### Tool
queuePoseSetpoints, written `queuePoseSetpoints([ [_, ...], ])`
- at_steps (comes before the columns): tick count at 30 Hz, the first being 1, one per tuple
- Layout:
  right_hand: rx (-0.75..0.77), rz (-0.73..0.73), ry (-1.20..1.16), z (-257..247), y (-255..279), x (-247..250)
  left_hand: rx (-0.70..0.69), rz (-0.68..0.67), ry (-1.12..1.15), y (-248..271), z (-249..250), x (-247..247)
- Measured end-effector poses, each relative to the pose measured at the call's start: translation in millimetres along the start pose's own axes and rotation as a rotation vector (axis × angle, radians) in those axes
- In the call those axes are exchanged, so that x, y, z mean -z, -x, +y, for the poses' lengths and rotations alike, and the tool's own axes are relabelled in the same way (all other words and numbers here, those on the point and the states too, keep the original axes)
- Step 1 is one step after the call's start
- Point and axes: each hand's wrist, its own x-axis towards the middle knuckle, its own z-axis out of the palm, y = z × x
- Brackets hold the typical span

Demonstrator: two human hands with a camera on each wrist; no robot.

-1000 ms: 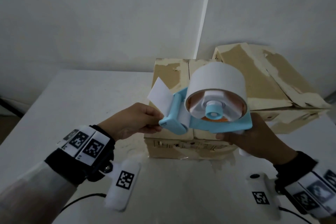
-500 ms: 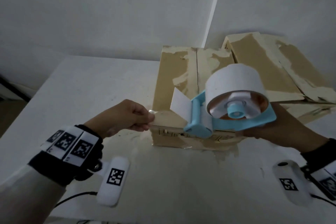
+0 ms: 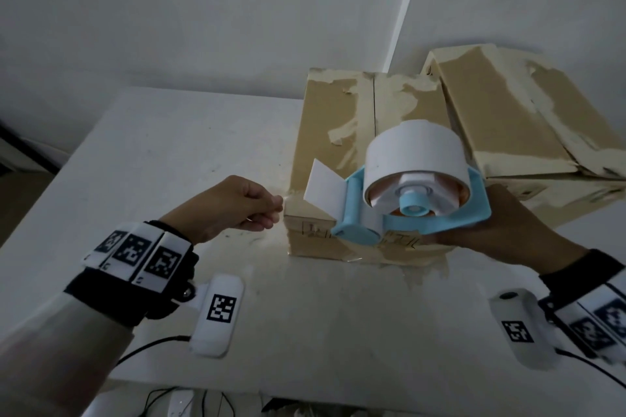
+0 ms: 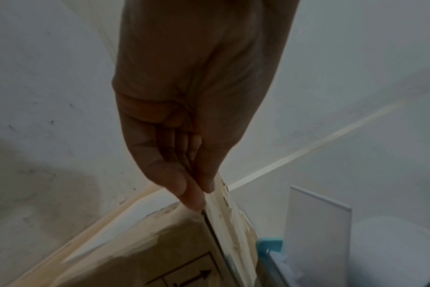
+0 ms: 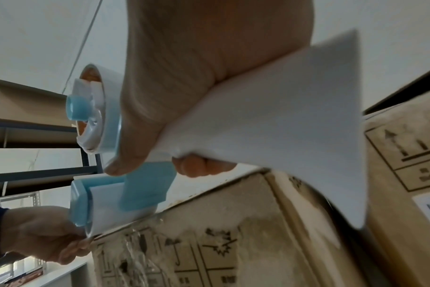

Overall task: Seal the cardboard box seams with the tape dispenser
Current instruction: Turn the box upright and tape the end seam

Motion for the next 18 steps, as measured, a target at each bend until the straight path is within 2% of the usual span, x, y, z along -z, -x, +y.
queuePoseSetpoints([
  [11, -0.032, -0.025, 0.043, 3.4, -4.0, -4.8, 0.009, 0.008, 0.059, -4.4, -13.6, 4.7],
  [18, -0.075, -0.026, -0.004, 4.1, -3.3, -9.1, 0.072, -0.069, 0.076, -11.6, -23.5, -3.4],
])
